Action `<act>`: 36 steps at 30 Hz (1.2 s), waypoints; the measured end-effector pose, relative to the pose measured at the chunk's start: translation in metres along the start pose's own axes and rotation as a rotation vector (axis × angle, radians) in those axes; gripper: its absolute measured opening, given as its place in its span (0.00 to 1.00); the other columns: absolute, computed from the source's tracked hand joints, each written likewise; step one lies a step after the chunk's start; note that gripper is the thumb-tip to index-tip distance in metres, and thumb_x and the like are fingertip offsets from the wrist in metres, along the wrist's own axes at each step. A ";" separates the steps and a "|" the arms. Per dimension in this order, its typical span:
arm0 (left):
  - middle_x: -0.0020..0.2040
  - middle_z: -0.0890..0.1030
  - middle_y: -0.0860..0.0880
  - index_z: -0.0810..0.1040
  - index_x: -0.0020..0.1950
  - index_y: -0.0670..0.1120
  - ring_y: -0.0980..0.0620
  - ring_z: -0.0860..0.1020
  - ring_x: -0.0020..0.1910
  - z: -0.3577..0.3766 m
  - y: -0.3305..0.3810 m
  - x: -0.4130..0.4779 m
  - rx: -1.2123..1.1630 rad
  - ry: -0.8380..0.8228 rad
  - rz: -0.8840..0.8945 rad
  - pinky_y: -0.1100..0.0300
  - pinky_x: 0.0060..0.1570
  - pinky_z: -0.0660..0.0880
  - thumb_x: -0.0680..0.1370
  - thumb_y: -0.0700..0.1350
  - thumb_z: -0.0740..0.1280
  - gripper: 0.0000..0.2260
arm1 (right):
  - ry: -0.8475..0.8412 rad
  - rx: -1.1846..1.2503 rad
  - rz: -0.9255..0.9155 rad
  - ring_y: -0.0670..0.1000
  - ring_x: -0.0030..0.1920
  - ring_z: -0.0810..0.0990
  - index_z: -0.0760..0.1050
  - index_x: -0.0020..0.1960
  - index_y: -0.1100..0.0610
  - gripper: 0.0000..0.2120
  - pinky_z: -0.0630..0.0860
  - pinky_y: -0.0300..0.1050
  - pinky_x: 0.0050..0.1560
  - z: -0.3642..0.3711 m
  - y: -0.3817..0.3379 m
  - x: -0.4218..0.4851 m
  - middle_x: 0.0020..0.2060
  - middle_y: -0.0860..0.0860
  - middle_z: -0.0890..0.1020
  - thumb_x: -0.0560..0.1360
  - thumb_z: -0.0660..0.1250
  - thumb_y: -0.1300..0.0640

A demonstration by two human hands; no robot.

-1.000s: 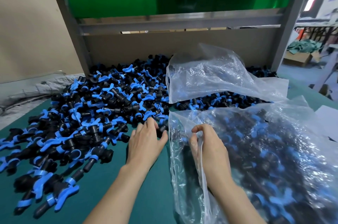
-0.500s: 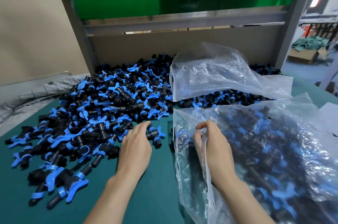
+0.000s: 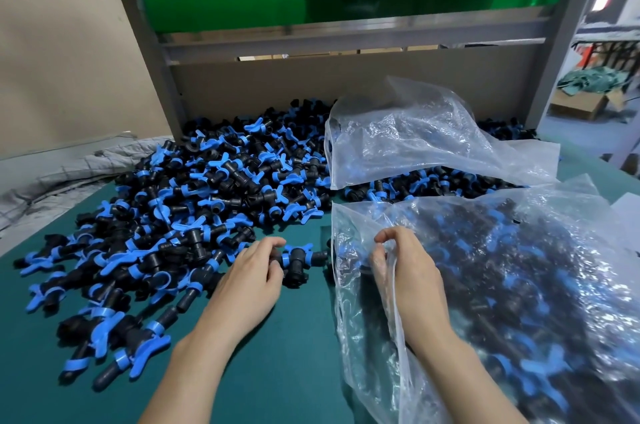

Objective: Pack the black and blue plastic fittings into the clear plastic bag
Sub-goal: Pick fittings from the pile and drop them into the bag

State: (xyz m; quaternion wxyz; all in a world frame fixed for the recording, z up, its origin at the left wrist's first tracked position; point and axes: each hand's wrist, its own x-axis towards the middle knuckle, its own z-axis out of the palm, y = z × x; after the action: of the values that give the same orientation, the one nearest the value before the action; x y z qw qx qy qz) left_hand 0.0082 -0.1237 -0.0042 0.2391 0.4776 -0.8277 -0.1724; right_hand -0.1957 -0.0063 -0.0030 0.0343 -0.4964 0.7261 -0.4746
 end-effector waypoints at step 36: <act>0.40 0.80 0.51 0.80 0.49 0.53 0.65 0.76 0.35 -0.004 0.023 0.000 -0.744 0.336 -0.173 0.74 0.37 0.72 0.84 0.51 0.58 0.11 | 0.013 0.015 -0.021 0.48 0.29 0.71 0.67 0.50 0.43 0.02 0.66 0.47 0.31 0.001 0.003 0.001 0.27 0.48 0.73 0.80 0.60 0.50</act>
State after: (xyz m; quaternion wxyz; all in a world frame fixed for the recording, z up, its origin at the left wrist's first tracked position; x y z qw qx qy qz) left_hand -0.0055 -0.1133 0.0109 0.5119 0.4478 -0.6151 -0.3988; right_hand -0.1978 -0.0074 -0.0048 0.0284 -0.5005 0.7174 -0.4837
